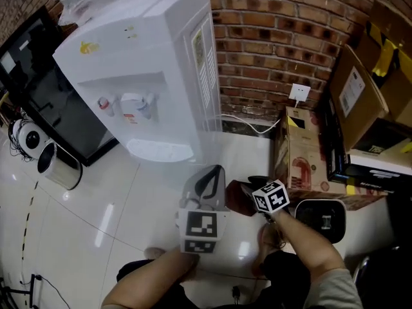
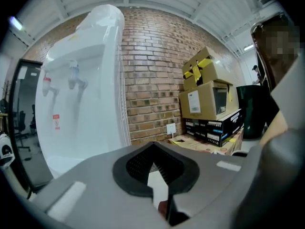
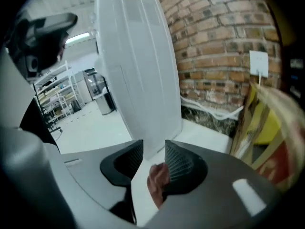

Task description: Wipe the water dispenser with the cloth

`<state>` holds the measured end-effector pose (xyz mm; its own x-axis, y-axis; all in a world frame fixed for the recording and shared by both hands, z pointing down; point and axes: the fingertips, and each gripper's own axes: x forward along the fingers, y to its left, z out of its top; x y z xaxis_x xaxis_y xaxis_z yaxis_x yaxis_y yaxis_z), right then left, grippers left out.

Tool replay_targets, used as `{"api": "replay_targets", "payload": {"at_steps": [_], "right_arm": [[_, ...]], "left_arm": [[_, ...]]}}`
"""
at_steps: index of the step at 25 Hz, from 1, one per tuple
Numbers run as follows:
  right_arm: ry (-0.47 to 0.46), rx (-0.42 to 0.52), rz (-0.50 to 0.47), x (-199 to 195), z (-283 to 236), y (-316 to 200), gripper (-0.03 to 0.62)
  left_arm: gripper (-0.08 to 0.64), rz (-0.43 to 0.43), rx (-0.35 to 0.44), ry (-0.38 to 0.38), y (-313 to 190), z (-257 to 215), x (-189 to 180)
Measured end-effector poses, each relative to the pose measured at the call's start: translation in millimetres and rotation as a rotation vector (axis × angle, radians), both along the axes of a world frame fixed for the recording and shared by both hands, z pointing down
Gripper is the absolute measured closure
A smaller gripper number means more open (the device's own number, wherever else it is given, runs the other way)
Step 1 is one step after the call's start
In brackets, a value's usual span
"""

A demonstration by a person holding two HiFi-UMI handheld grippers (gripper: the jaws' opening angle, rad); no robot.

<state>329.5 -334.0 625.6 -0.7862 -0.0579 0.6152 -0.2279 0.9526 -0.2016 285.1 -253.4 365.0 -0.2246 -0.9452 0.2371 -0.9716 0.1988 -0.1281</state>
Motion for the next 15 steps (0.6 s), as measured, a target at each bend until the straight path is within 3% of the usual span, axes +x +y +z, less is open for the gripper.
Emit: {"api": "replay_targets", "payload": {"at_steps": [3,5,9,12,15], "right_arm": [[-0.195,0.093,0.024,7,-116,0,0.552],[-0.308,0.146,0.051,21,-189,6,0.563],[-0.485,0.235,0.154,51,-309,28,0.577],[-0.614,0.237,0.291,70,-347,44,0.578],[-0.568,0.299,0.342,85,-336,65,0.581]], "left_arm": [[0.560,0.052,0.058,-0.034,15,-40,5],[0.560,0.082,0.106,-0.025,27,-59,9],[0.560,0.132,0.173,0.108,46,-78,15],[0.560,0.136,0.208,0.134,55,-87,16],[0.560,0.109,0.214,0.160,62,-81,15]]}}
